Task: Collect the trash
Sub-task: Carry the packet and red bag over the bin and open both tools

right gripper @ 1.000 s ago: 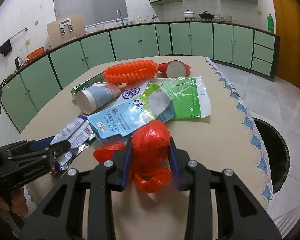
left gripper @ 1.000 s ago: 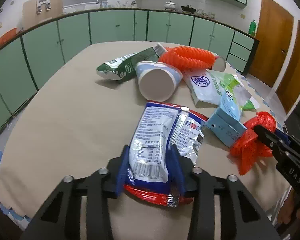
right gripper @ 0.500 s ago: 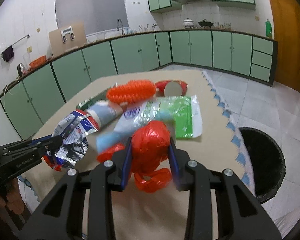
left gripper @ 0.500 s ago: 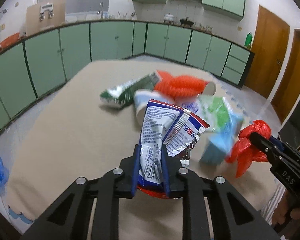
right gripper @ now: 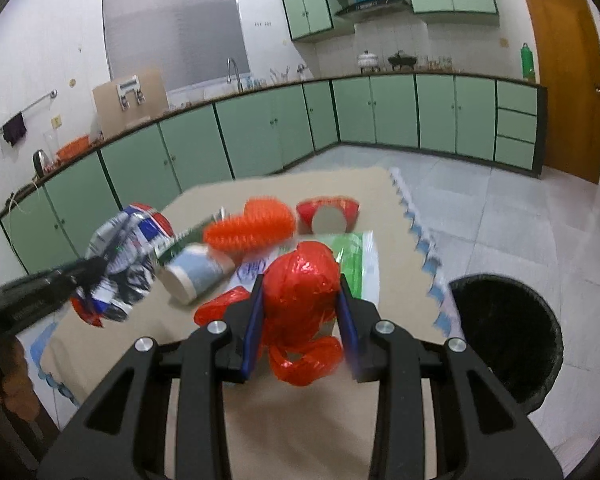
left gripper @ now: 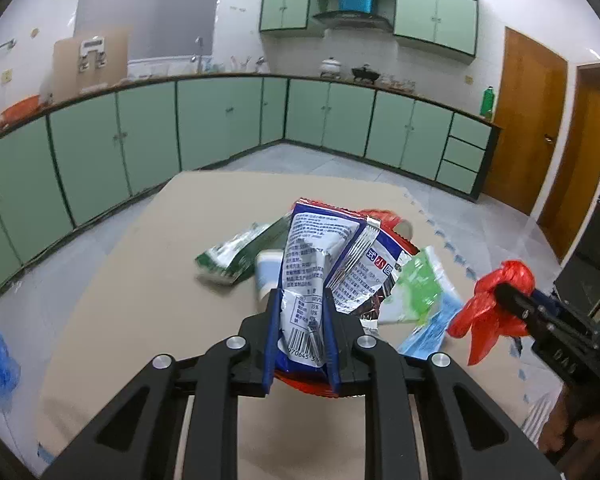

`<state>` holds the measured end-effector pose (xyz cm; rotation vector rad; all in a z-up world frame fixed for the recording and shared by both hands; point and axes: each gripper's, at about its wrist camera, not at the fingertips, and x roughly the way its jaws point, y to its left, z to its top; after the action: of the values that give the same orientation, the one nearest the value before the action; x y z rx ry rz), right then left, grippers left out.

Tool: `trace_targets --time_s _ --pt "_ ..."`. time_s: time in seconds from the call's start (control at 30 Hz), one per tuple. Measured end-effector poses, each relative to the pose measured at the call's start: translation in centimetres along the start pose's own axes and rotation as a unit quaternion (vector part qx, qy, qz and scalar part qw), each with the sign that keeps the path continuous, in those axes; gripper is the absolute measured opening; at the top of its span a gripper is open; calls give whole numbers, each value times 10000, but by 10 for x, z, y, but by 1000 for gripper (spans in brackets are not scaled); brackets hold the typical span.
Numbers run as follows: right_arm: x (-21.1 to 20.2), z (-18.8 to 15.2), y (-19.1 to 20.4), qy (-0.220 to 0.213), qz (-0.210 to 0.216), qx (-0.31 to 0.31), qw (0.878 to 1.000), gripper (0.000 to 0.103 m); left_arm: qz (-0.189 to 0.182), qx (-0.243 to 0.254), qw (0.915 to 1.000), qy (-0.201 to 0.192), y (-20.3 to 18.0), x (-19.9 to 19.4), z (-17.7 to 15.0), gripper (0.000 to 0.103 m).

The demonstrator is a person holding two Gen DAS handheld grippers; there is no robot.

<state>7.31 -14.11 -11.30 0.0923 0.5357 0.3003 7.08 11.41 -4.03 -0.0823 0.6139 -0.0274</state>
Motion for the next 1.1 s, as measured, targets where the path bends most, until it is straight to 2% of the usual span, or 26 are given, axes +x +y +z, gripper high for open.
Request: trace_targets --time_s 0.23,0.47,0.67,0.93,1.1 --pt "-17 30 -30 -363 -249 207 9988 32 -381 186 9988 -255 -39 14 27 20" --pt "-28 36 -69 -530 -682 300 9958 32 -870 355 9954 -170 -88 39 39 20" --pt "-43 39 -123 -655 -1273 464 9886 32 -1272 590 9901 -29 -141 67 44 20" --pt "-44 29 -203 -534 -1866 783 9779 32 -1799 959 9785 311 -234 109 38 21" --pt "-27 17 -251 -353 -2099 982 9721 32 -1832 1206 9738 593 -286 147 31 24"
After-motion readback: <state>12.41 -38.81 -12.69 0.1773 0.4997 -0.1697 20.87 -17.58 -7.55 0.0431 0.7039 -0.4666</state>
